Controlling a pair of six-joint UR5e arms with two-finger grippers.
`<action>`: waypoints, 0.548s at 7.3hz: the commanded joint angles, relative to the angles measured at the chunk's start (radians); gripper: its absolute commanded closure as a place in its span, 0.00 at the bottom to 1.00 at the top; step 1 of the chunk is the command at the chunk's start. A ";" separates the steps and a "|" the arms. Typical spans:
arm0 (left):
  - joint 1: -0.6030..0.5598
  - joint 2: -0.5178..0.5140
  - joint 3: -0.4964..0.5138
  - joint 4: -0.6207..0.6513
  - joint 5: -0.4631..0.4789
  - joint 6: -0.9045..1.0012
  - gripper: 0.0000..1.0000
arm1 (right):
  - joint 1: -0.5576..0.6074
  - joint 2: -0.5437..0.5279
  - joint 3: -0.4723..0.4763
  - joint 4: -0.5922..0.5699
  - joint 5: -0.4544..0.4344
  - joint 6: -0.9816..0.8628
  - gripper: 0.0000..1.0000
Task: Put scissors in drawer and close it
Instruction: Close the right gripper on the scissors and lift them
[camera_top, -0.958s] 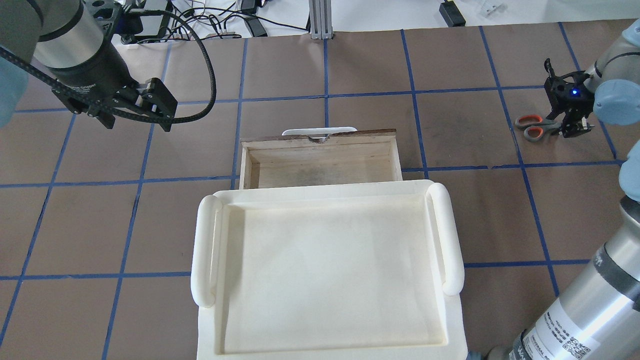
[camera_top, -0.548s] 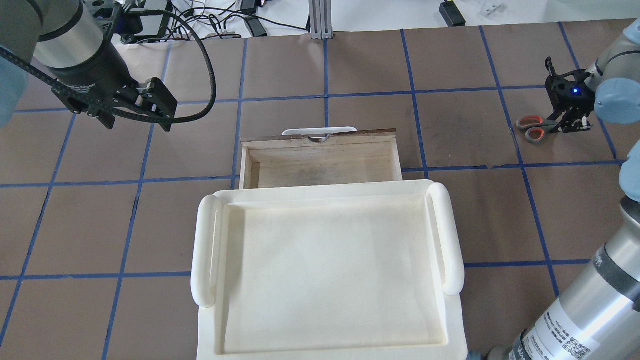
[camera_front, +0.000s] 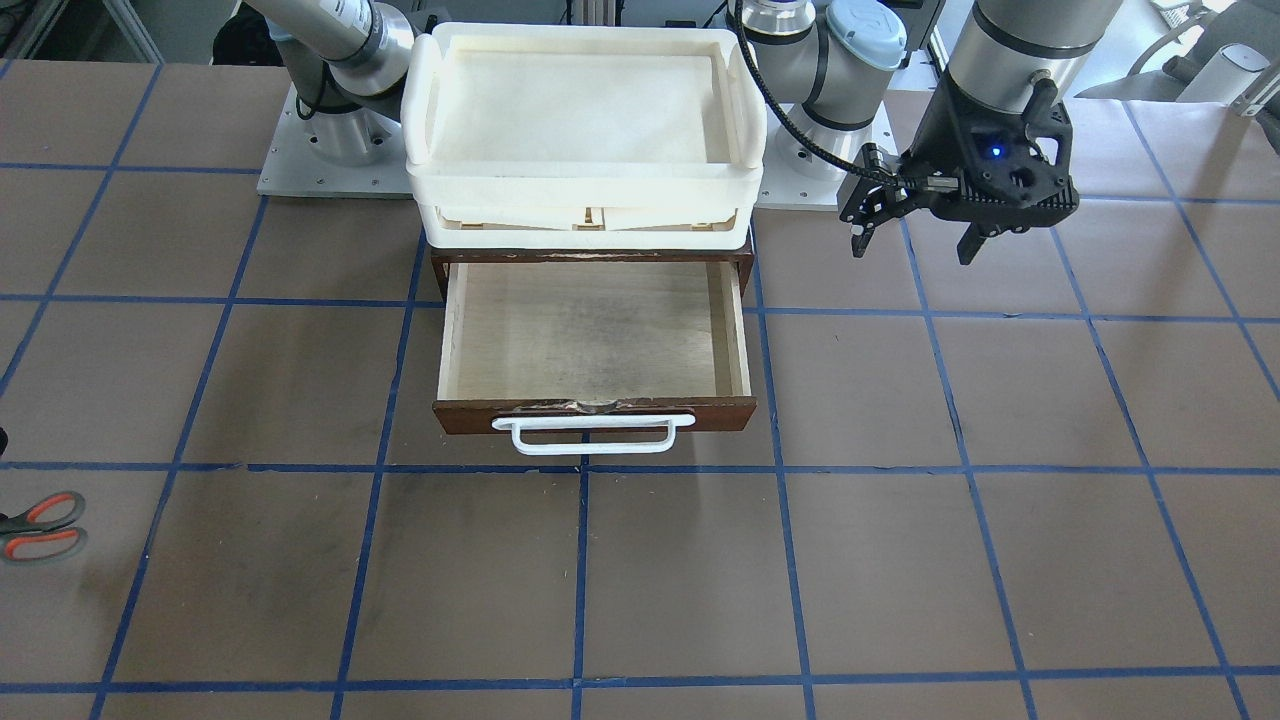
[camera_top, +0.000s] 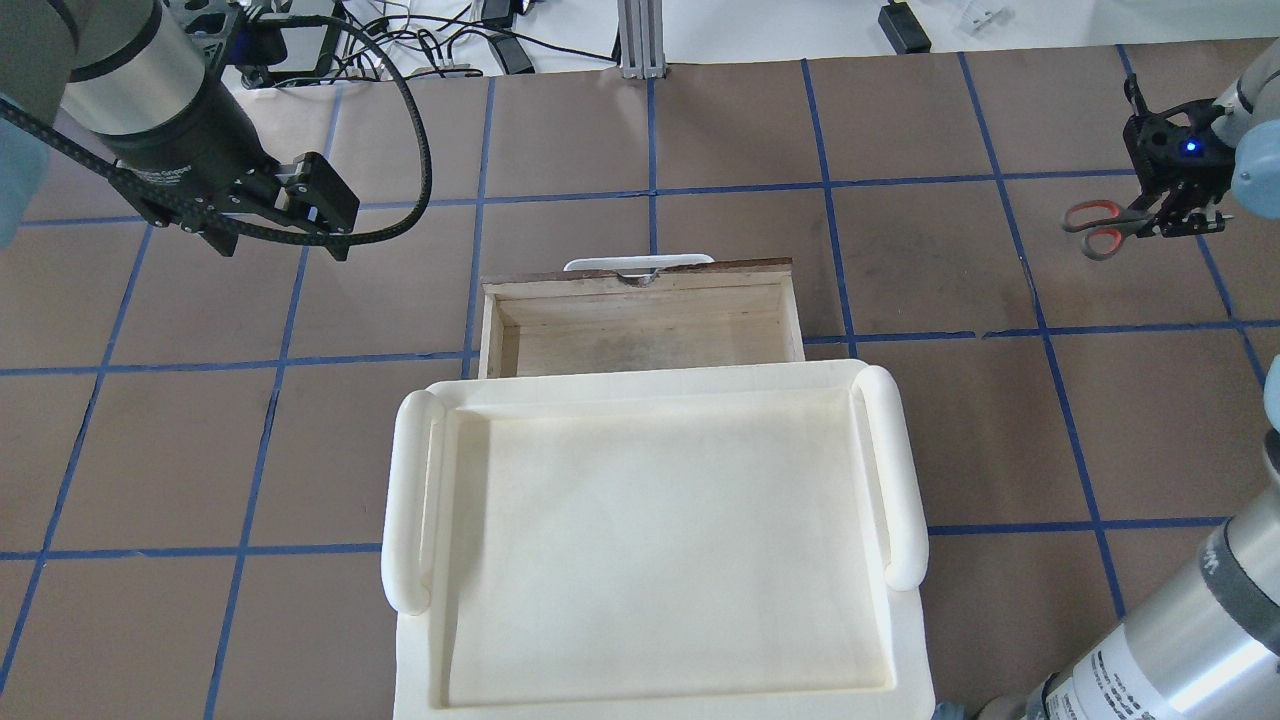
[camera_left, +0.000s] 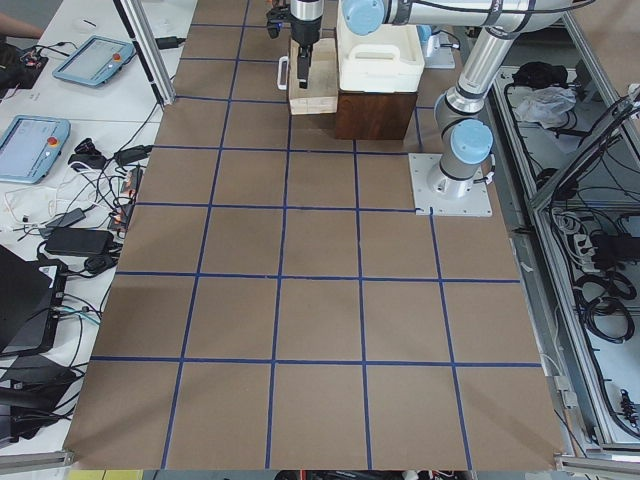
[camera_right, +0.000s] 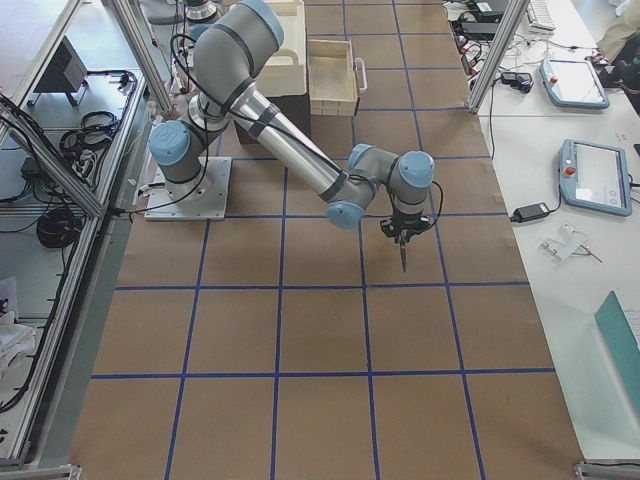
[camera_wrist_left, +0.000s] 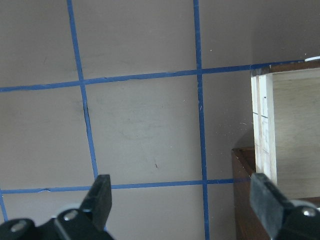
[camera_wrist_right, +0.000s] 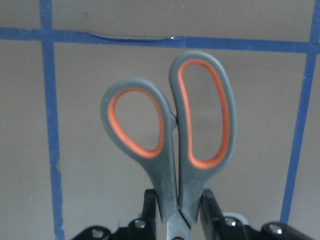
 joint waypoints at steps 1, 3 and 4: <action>0.002 0.003 0.000 -0.001 -0.017 0.001 0.00 | 0.010 -0.184 0.001 0.187 0.005 0.022 0.96; 0.002 0.004 0.000 0.000 -0.017 0.001 0.00 | 0.077 -0.349 -0.007 0.356 0.005 0.075 0.96; 0.002 0.004 -0.002 0.000 -0.017 0.001 0.00 | 0.140 -0.401 -0.008 0.424 0.008 0.162 0.96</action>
